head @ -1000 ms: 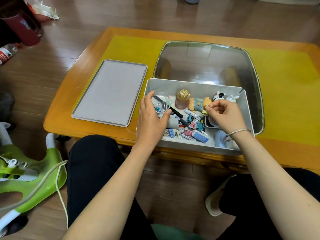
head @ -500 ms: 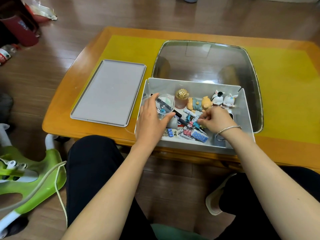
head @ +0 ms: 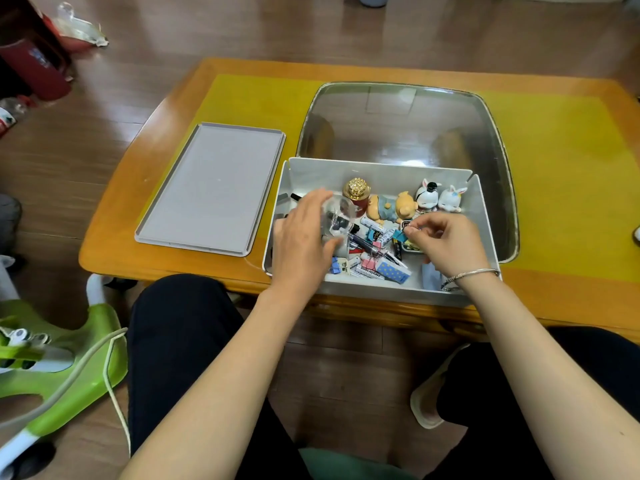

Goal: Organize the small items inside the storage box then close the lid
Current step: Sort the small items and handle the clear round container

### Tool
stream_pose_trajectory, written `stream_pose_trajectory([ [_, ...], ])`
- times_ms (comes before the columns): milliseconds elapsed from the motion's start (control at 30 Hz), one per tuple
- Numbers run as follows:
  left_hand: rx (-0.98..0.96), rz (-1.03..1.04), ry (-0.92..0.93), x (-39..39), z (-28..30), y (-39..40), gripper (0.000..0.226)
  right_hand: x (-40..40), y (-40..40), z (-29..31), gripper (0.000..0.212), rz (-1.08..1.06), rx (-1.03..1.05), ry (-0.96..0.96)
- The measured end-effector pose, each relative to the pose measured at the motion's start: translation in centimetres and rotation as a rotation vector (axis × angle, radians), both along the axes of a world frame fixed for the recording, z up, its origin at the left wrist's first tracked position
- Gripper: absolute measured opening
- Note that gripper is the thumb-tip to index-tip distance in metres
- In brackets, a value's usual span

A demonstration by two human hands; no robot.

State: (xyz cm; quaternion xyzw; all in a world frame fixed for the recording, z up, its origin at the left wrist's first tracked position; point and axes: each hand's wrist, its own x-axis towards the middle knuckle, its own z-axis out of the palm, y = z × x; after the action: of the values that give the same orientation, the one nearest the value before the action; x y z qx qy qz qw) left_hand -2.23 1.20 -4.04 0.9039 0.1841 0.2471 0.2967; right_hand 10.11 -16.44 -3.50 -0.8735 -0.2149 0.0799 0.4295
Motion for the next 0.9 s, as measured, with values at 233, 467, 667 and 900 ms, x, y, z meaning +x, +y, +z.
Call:
stream_pose_trajectory([
  [233, -0.199, -0.132, 0.027, 1.1, -0.1, -1.3, 0.069, -1.0, -0.1, 0.2, 0.013, 0.015, 0.16, 0.006],
  [467, -0.103, -0.107, 0.096, 1.1, -0.8, -1.0, 0.071, -1.7, 0.0, 0.6, 0.006, -0.052, 0.295, 0.057],
  [667, -0.069, -0.11, 0.126, 1.3, -0.9, -1.2, 0.072, -2.4, 1.2, 1.5, 0.013, 0.015, 0.355, 0.057],
  [900, -0.049, -0.137, 0.151, 1.3, -0.9, -1.2, 0.074, -2.8, 2.7, 1.7, 0.011, 0.112, 0.289, 0.057],
])
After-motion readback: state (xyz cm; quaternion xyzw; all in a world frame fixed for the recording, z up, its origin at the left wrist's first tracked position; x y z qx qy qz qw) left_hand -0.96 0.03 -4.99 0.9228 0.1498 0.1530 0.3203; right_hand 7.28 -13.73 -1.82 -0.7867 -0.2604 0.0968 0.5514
